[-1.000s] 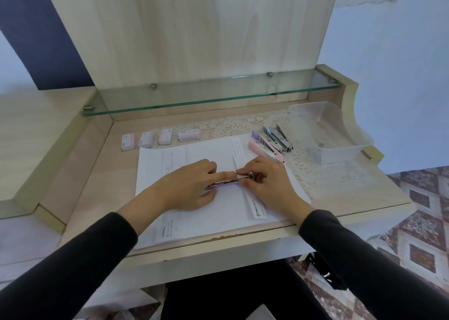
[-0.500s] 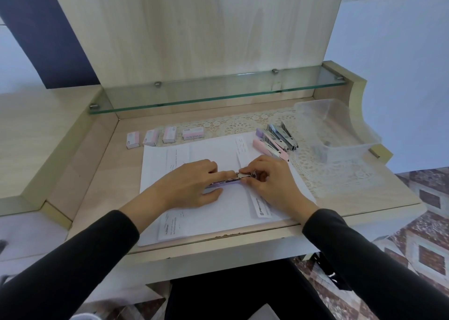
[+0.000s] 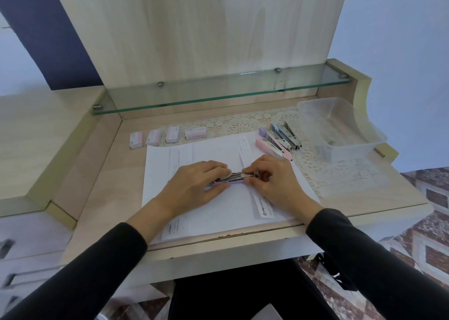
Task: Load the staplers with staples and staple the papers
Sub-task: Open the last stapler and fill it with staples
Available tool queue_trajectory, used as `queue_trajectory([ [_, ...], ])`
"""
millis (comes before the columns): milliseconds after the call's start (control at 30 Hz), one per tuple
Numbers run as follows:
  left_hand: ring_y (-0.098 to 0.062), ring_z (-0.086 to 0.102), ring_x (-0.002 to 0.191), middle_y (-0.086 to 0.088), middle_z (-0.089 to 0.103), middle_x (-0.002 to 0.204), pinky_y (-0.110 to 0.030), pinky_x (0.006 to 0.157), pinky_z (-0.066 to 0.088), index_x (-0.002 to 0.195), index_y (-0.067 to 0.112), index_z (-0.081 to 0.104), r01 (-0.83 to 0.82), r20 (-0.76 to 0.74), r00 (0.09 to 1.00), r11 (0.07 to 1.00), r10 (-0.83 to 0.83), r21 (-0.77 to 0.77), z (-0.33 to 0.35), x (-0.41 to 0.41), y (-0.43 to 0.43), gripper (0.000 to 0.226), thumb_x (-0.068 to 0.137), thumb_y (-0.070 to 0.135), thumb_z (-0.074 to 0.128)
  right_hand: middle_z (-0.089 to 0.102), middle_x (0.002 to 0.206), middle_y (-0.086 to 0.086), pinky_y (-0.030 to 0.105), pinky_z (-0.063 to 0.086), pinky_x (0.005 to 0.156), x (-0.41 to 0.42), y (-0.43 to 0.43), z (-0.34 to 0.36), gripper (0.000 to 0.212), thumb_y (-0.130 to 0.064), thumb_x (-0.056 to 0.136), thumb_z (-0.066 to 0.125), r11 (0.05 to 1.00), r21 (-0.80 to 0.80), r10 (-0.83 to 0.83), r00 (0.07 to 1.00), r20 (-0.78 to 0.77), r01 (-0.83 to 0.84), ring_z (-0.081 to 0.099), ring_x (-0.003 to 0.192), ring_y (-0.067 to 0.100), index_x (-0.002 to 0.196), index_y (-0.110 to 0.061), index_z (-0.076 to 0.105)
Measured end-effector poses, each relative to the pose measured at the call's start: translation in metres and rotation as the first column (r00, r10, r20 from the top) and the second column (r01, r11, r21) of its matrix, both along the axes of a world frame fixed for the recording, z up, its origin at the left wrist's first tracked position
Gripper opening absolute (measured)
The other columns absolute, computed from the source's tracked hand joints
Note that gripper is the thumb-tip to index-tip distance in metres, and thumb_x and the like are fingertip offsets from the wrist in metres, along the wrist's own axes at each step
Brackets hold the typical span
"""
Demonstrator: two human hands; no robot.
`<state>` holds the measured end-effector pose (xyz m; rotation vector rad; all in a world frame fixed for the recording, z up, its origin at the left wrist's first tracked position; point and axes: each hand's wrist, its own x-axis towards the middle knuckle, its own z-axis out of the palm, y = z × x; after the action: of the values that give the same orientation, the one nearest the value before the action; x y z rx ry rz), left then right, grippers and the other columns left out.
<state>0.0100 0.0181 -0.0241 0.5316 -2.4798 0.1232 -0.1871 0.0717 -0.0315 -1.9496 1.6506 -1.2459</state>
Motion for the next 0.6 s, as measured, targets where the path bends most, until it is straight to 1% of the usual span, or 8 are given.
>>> queue_trajectory([
  [100, -0.017, 0.058, 0.053, -0.001, 0.065, 0.065, -0.029, 0.039, 0.047, 0.076, 0.014, 0.059, -0.074, -0.12, 0.99, 0.997, 0.077, 0.025, -0.003, -0.015, 0.002, 0.019, 0.084, 0.031, 0.056, 0.058, 0.072, -0.004, 0.003, 0.037, 0.059, 0.001, 0.001, 0.001, 0.014, -0.006, 0.069, 0.076, 1.0, -0.011, 0.004, 1.0, -0.002, -0.004, 0.051, 0.063, -0.01, 0.083, -0.004, 0.073],
  [167, -0.015, 0.056, 0.05, 0.001, 0.062, 0.06, -0.03, 0.039, 0.046, 0.078, 0.018, 0.053, -0.106, -0.178, 0.977, 0.991, 0.119, 0.08, -0.005, -0.02, 0.004, 0.011, 0.082, 0.028, 0.056, 0.057, 0.072, -0.004, 0.003, 0.037, 0.059, 0.001, 0.002, 0.001, 0.013, -0.006, 0.069, 0.075, 1.0, -0.017, 0.004, 1.0, -0.003, -0.004, 0.052, 0.064, -0.011, 0.083, -0.004, 0.073],
  [200, -0.014, 0.057, 0.053, 0.002, 0.063, 0.062, -0.03, 0.042, 0.049, 0.082, 0.021, 0.052, -0.115, -0.207, 0.968, 0.986, 0.139, 0.124, -0.006, -0.02, 0.006, 0.007, 0.08, 0.027, 0.055, 0.057, 0.072, -0.004, 0.003, 0.037, 0.059, 0.001, 0.002, 0.001, 0.014, -0.006, 0.069, 0.075, 1.0, -0.016, 0.004, 1.0, -0.002, -0.004, 0.052, 0.064, -0.01, 0.083, -0.004, 0.073],
  [267, -0.012, 0.061, 0.057, 0.003, 0.066, 0.067, -0.028, 0.048, 0.052, 0.09, 0.024, 0.056, -0.139, -0.247, 0.952, 0.973, 0.183, 0.183, -0.007, -0.021, 0.011, 0.013, 0.078, 0.025, 0.053, 0.057, 0.071, -0.004, 0.004, 0.036, 0.058, 0.0, 0.001, -0.001, 0.014, -0.007, 0.069, 0.076, 1.0, -0.013, 0.006, 1.0, -0.007, -0.006, 0.052, 0.063, -0.006, 0.082, -0.006, 0.073],
  [400, -0.012, 0.058, 0.058, 0.001, 0.065, 0.068, -0.03, 0.051, 0.051, 0.079, 0.011, 0.065, -0.179, -0.288, 0.923, 0.948, 0.254, 0.262, -0.007, -0.02, 0.014, 0.018, 0.076, 0.02, 0.05, 0.057, 0.07, -0.005, 0.005, 0.036, 0.057, -0.001, 0.0, -0.002, 0.014, -0.007, 0.069, 0.076, 1.0, 0.001, 0.005, 1.0, -0.009, -0.005, 0.052, 0.064, -0.004, 0.082, -0.006, 0.073],
  [467, -0.01, 0.059, 0.066, 0.002, 0.066, 0.071, -0.023, 0.058, 0.05, 0.079, 0.01, 0.063, -0.186, -0.328, 0.897, 0.925, 0.298, 0.333, -0.006, -0.013, 0.015, 0.02, 0.077, 0.024, 0.049, 0.058, 0.071, -0.004, 0.004, 0.036, 0.058, -0.001, 0.0, -0.002, 0.014, -0.007, 0.069, 0.076, 1.0, 0.004, 0.004, 1.0, -0.003, -0.004, 0.052, 0.063, -0.008, 0.082, -0.005, 0.073],
  [567, -0.002, 0.06, 0.08, 0.006, 0.069, 0.088, -0.019, 0.069, 0.05, 0.098, 0.013, 0.064, -0.245, -0.236, 0.912, 0.906, 0.336, 0.347, -0.007, 0.0, 0.018, 0.033, 0.078, 0.039, 0.059, 0.066, 0.076, 0.002, 0.005, 0.037, 0.062, -0.002, 0.001, 0.0, 0.014, -0.009, 0.069, 0.076, 1.0, 0.001, 0.001, 1.0, -0.029, -0.001, 0.051, 0.061, -0.006, 0.083, -0.006, 0.073],
  [600, -0.005, 0.061, 0.083, 0.006, 0.069, 0.092, -0.02, 0.073, 0.049, 0.104, 0.014, 0.064, -0.282, -0.188, 0.914, 0.897, 0.359, 0.339, -0.008, 0.003, 0.019, 0.04, 0.076, 0.043, 0.062, 0.069, 0.078, 0.004, 0.007, 0.036, 0.064, -0.002, 0.002, 0.0, 0.014, -0.01, 0.07, 0.076, 1.0, -0.003, -0.009, 0.998, -0.064, 0.009, 0.05, 0.064, -0.003, 0.083, -0.008, 0.074],
])
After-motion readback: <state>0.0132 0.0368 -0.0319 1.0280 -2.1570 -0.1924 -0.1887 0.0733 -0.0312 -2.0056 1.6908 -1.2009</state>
